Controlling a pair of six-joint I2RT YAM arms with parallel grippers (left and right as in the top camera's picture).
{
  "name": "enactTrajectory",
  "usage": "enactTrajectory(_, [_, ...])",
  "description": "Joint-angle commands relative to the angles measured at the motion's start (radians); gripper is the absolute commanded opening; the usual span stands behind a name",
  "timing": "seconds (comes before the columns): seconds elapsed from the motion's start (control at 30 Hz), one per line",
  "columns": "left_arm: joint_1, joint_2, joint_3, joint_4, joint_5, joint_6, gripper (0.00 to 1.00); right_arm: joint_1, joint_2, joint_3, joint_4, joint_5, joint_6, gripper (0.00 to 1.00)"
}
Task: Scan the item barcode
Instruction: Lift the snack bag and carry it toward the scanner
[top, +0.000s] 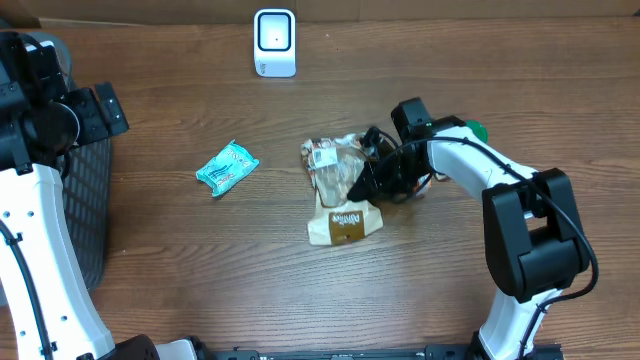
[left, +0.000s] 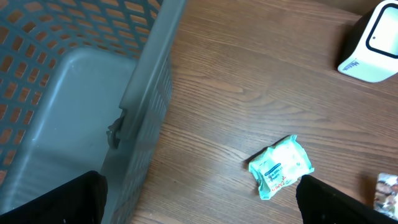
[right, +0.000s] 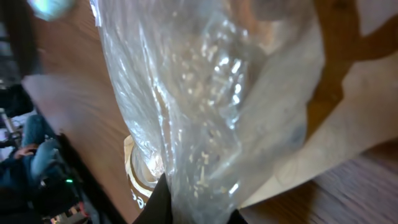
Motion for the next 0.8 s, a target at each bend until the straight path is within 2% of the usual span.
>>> enactTrajectory(0.0, [0.0, 0.002, 0.021, 0.001, -0.001, 0.022, 0.99, -0.001, -0.125, 0.064, 0.009, -0.115, 0.015, 0.04])
enactTrajectory(0.37, [0.0, 0.002, 0.021, 0.001, -0.001, 0.022, 0.99, 0.002, -0.382, 0.079, 0.026, -0.17, 0.132, 0.04])
enactTrajectory(0.77, [0.0, 0.002, 0.021, 0.001, -0.001, 0.022, 1.0, 0.003, -0.544, 0.079, -0.027, -0.164, 0.182, 0.04])
